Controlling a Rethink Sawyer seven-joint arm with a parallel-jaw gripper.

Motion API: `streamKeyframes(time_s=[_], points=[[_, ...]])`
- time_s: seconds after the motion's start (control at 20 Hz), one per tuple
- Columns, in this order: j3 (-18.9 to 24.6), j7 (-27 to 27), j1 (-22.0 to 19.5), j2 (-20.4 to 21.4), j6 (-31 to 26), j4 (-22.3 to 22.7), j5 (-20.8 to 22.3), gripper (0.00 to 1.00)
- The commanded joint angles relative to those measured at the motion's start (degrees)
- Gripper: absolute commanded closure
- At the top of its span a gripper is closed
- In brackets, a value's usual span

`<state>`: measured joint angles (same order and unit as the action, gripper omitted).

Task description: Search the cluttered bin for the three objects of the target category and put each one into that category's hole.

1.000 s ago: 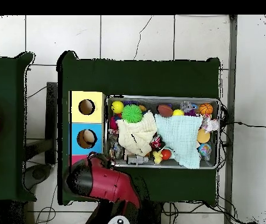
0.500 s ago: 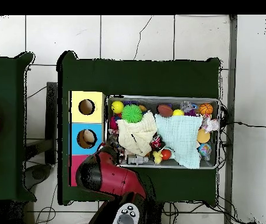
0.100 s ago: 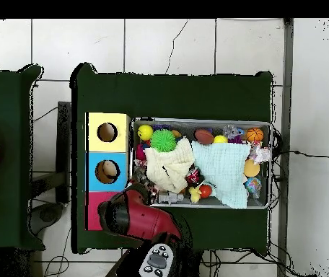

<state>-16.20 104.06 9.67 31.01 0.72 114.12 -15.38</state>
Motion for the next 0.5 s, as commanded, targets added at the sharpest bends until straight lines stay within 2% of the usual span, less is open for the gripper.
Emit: streamKeyframes(time_s=[0.05,0.5], points=[[4.1,8.0,-0.3,-1.7,-3.3,-4.1,0.0,0.00],[5.4,7.6,-1.4,-1.2,-4.2,-3.8,0.4,0.00]])
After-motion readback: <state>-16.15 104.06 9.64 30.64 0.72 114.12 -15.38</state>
